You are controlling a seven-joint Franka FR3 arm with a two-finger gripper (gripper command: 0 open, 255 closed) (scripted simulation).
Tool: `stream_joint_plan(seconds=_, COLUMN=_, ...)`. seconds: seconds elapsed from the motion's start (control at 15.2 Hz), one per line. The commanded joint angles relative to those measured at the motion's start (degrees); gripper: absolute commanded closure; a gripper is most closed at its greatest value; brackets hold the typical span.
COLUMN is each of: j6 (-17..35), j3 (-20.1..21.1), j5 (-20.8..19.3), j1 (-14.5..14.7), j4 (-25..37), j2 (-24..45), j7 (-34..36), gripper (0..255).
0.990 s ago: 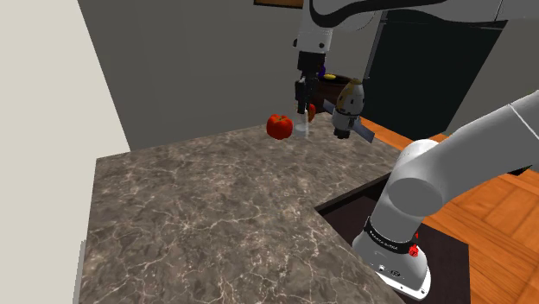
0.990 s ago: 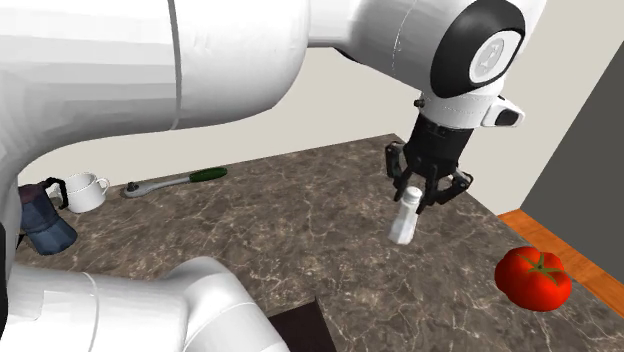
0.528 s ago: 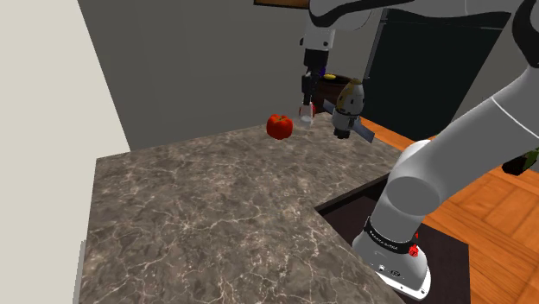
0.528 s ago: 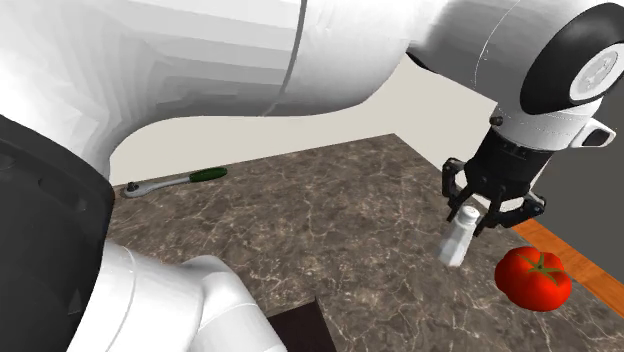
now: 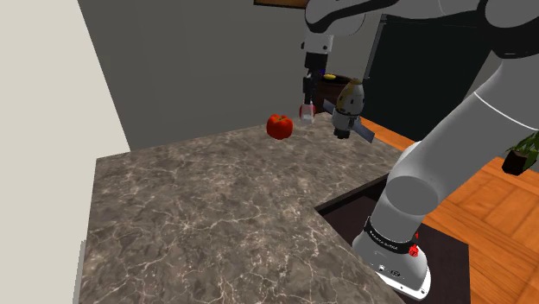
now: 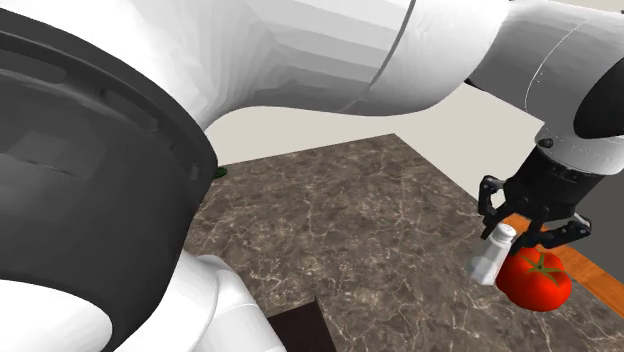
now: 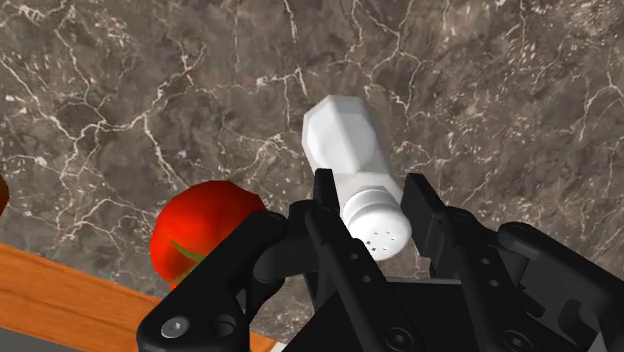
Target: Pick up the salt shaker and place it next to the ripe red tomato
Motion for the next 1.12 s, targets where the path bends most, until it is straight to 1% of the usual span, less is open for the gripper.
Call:
stream_joint_plan(seconds=0.0, j6=1.75, j3=-0.20, j5=-0.07, j1=-0.10, j4=-1.64, j2=0.08, j7=-0.23, gripper=255)
stream_joint_plan(seconds=1.06, j6=14.39, j3=-1.36, j5=0.36, j1=-0.19, j4=-11.41, j2=3.10, j7=-1.48, gripper=255)
